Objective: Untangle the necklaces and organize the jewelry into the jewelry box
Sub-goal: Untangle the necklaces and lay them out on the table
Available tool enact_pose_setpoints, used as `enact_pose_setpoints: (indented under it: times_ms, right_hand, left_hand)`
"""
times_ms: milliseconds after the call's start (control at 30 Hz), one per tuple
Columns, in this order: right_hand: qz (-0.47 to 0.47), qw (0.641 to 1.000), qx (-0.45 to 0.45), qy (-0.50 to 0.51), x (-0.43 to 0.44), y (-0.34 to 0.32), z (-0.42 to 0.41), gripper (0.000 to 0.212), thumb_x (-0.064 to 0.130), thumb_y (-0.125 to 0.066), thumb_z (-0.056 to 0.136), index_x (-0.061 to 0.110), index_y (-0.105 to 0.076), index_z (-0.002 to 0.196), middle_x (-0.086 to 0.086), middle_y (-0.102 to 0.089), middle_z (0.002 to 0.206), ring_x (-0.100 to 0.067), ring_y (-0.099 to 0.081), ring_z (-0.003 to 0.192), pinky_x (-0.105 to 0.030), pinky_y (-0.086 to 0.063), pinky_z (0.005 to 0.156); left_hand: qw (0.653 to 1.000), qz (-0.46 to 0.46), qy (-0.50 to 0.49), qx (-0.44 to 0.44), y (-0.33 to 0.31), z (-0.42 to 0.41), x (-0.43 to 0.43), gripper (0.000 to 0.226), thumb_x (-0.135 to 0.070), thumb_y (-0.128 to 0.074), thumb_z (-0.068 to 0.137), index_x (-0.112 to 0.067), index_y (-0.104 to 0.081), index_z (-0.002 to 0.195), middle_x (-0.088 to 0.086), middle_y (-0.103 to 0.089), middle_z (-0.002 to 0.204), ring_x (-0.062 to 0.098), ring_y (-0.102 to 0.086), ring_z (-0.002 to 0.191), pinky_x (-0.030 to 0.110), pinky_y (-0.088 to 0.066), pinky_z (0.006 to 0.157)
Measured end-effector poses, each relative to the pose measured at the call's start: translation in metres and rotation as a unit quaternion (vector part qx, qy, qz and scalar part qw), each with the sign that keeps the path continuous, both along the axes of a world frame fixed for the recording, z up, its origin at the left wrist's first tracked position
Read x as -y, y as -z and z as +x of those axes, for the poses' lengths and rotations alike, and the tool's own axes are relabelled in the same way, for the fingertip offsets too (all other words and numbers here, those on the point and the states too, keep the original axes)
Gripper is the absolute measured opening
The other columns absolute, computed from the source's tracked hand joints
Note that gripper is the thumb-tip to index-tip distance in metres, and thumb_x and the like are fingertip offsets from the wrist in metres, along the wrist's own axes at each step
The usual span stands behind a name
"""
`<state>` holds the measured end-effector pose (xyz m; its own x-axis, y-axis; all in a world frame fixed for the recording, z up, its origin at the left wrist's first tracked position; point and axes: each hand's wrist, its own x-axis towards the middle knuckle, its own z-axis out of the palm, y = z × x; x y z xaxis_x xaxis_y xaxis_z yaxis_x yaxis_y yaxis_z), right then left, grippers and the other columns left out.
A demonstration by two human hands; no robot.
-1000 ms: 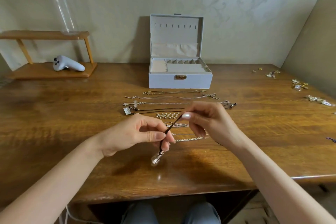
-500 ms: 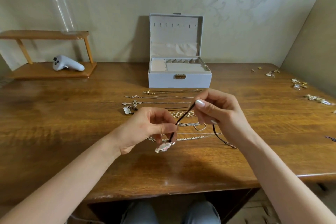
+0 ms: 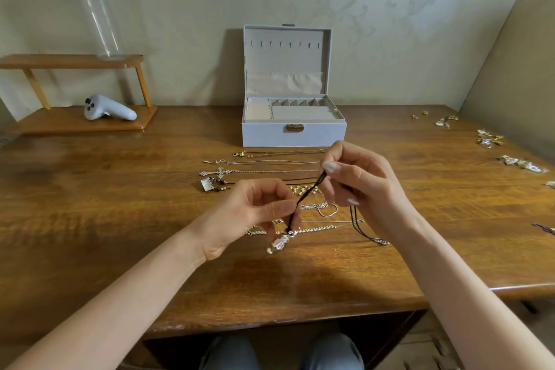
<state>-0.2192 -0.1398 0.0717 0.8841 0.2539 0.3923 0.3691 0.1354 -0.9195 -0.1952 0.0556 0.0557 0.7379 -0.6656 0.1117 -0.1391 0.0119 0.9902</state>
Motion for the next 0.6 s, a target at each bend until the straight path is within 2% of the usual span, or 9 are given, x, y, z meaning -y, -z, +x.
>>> enact_pose_setpoints:
  times_ms: [133, 233, 367, 500, 567, 600]
  right_hand:
    - [0.012, 1.000, -0.011, 0.011, 0.000, -0.001, -0.001, 0.012, 0.027, -0.061, 0.079, 0.019, -0.057, 0.071, -0.003, -0.056, 0.054, -0.009, -0.026, 0.041, -0.027, -0.018, 0.045]
    - [-0.006, 1.000, -0.014, 0.005, -0.001, -0.003, -0.001, 0.013, 0.026, -0.062, 0.079, 0.017, -0.056, 0.072, -0.002, -0.056, 0.054, -0.008, -0.027, 0.041, -0.029, -0.018, 0.046]
    - [-0.048, 0.999, -0.015, 0.012, -0.005, -0.006, -0.002, 0.011, 0.015, -0.063, 0.080, 0.014, -0.056, 0.072, 0.002, -0.053, 0.050, -0.005, -0.032, 0.040, -0.018, -0.022, 0.043]
    - [-0.073, 0.997, 0.001, 0.024, -0.006, -0.010, -0.003, 0.009, 0.013, -0.063, 0.079, 0.012, -0.056, 0.074, 0.005, -0.053, 0.053, -0.005, -0.041, 0.045, -0.016, -0.028, 0.044]
    - [-0.078, 0.996, 0.003, 0.033, -0.004, -0.011, -0.003, 0.009, 0.012, -0.063, 0.079, 0.015, -0.057, 0.073, 0.004, -0.054, 0.054, -0.006, -0.040, 0.045, -0.016, -0.028, 0.045]
    - [-0.078, 0.996, 0.002, 0.038, -0.003, -0.011, -0.004, 0.010, 0.012, -0.063, 0.079, 0.016, -0.057, 0.072, 0.004, -0.053, 0.053, -0.007, -0.039, 0.045, -0.017, -0.027, 0.045]
  left_hand:
    - [0.999, 0.015, 0.009, 0.040, 0.000, -0.004, 0.003, 0.017, -0.020, -0.070, 0.080, -0.014, -0.058, 0.091, -0.002, -0.062, 0.079, 0.012, -0.059, 0.076, 0.024, -0.049, 0.069]
    - [0.996, 0.007, 0.001, 0.087, -0.001, -0.006, 0.006, 0.013, -0.022, -0.069, 0.080, -0.022, -0.057, 0.086, -0.004, -0.062, 0.079, 0.015, -0.061, 0.078, 0.030, -0.049, 0.077]
    - [0.991, -0.023, -0.036, 0.130, -0.005, -0.005, 0.011, 0.020, -0.027, -0.068, 0.081, -0.011, -0.059, 0.090, 0.007, -0.067, 0.085, 0.022, -0.064, 0.086, 0.043, -0.049, 0.085]
    - [0.984, -0.047, -0.074, 0.155, -0.009, -0.003, 0.017, 0.009, -0.024, -0.070, 0.080, -0.017, -0.066, 0.085, 0.010, -0.069, 0.087, 0.033, -0.062, 0.088, 0.045, -0.049, 0.084]
    - [0.980, -0.057, -0.092, 0.166, -0.010, -0.003, 0.018, 0.010, -0.022, -0.067, 0.078, -0.015, -0.066, 0.085, 0.010, -0.068, 0.083, 0.029, -0.062, 0.082, 0.040, -0.052, 0.078]
    - [0.979, -0.062, -0.096, 0.167, -0.010, -0.003, 0.018, 0.010, -0.021, -0.065, 0.077, -0.014, -0.066, 0.084, 0.006, -0.068, 0.080, 0.023, -0.062, 0.078, 0.033, -0.054, 0.074]
